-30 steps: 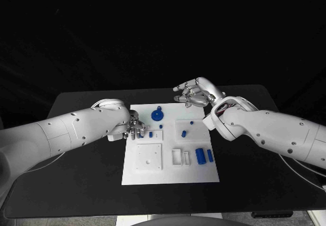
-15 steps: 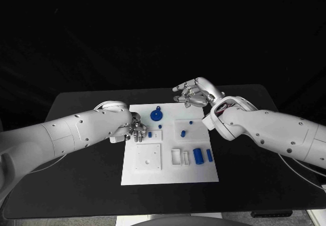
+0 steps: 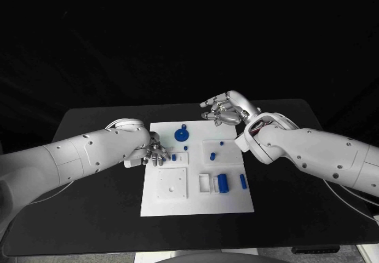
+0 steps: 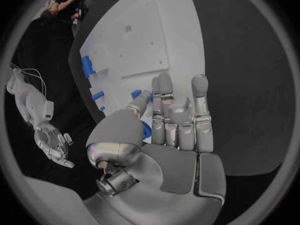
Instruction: Assemble the parts on the task board
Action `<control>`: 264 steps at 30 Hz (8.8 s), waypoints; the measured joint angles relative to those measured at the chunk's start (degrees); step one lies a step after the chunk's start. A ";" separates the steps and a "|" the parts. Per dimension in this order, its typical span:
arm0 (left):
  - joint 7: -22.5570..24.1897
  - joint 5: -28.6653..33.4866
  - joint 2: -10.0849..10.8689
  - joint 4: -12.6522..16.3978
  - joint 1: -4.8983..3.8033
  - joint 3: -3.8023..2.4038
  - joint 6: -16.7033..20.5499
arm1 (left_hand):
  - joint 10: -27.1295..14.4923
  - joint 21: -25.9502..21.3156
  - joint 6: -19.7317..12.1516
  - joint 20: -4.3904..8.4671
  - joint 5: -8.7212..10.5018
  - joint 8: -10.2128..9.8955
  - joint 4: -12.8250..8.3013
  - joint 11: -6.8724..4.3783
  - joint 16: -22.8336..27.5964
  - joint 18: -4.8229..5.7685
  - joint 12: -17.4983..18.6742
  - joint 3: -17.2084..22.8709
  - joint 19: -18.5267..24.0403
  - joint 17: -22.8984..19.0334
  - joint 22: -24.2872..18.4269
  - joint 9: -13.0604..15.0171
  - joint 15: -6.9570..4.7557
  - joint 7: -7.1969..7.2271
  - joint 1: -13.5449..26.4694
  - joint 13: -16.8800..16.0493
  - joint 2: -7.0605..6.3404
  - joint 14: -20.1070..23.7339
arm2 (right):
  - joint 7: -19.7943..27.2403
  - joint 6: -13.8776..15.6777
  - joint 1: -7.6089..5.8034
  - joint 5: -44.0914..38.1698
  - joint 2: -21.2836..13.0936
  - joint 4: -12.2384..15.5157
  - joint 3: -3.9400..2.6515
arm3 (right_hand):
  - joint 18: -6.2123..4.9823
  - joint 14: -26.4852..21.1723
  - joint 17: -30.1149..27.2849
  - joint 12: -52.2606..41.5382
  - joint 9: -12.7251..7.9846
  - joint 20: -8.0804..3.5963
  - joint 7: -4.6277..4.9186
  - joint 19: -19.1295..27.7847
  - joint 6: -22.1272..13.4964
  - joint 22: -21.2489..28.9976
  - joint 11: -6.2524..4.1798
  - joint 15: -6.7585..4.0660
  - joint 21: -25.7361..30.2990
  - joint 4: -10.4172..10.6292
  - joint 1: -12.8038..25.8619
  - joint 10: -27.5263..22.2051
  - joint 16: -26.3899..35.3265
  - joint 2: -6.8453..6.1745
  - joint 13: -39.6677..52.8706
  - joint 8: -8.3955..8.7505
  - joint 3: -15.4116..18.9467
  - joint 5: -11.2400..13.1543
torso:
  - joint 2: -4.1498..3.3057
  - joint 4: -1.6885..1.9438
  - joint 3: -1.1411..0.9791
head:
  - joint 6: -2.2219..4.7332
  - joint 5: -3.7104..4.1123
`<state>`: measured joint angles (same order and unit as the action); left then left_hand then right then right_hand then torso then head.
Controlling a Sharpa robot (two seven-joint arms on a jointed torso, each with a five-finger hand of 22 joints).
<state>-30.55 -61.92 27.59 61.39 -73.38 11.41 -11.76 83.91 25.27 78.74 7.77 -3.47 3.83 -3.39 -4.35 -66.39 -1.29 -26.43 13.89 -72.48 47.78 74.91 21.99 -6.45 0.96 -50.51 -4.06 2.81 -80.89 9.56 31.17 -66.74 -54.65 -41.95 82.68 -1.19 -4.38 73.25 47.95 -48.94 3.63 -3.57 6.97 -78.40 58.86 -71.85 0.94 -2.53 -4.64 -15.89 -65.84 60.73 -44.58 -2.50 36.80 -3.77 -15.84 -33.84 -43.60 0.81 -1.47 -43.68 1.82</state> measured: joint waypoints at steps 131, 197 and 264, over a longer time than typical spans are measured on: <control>32.04 -24.47 -6.88 -7.10 4.97 0.75 28.28 | -16.74 -12.52 -16.62 -5.72 -3.01 -0.11 -3.63 8.32 7.53 -2.66 22.82 0.14 2.86 -23.48 0.16 -18.38 5.32 -6.74 -28.07 0.62 -3.92 10.55 | 0.53 0.65 0.02 0.67 0.77 -1.23 0.01 | -1.20 -0.76 -13.13 44.32 0.00 1.76 0.83 2.76 0.14 14.31 3.66 2.02 0.67 0.47 1.30 8.18 11.24 -0.36 -33.20 0.00 -0.32 2.22 | -0.04 -0.01 -0.05 | 1.32 0.82; 30.80 -12.23 4.70 1.32 5.76 -5.01 28.58 | -8.98 -2.78 -9.25 -4.59 -4.00 -0.31 -5.40 6.31 4.04 -3.49 22.83 6.50 2.98 -21.95 0.02 -18.34 4.42 -5.07 -27.73 0.68 -1.33 6.98 | 0.58 0.64 0.02 0.72 0.04 -1.18 0.01 | -0.87 -0.76 -13.13 44.32 0.00 1.74 0.88 2.76 0.48 12.75 3.66 2.03 0.67 0.47 1.30 8.17 11.23 -0.37 -33.19 0.00 -1.27 1.17 | 0.04 0.11 0.04 | 1.66 0.29; 28.93 -14.20 1.65 -2.27 5.74 -4.88 22.26 | -8.78 -2.55 -9.13 -4.60 -4.21 -0.53 -5.57 6.51 4.08 -3.39 22.83 6.75 2.97 -22.10 0.01 -18.08 4.23 -4.95 -27.47 0.69 -1.25 6.78 | 0.66 0.62 0.02 0.74 0.27 -1.16 0.01 | -0.86 -0.76 -13.13 44.32 0.00 1.74 0.81 2.76 0.54 12.22 3.66 2.02 0.67 0.31 1.29 8.17 11.23 -0.37 -33.19 0.00 -1.43 1.22 | -0.02 0.01 -0.03 | 1.09 0.11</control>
<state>-1.62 -76.12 29.24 59.12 -67.64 6.54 10.51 75.13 22.72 69.61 3.18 -7.67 3.30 -8.97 2.16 -62.31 -4.69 -3.61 20.63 -69.51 25.68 74.92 3.91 -2.22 -3.99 -77.99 -3.38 1.57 -74.11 10.22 31.79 -66.72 -53.90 -41.68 81.53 -1.19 -5.23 72.48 34.82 -4.62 3.63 -1.83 7.78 -75.65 59.40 -59.63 4.60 -0.51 -3.97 -15.58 -64.55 68.90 -33.35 -2.87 3.61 -3.77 -17.27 -32.63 -43.62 0.81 -1.50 -42.59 1.93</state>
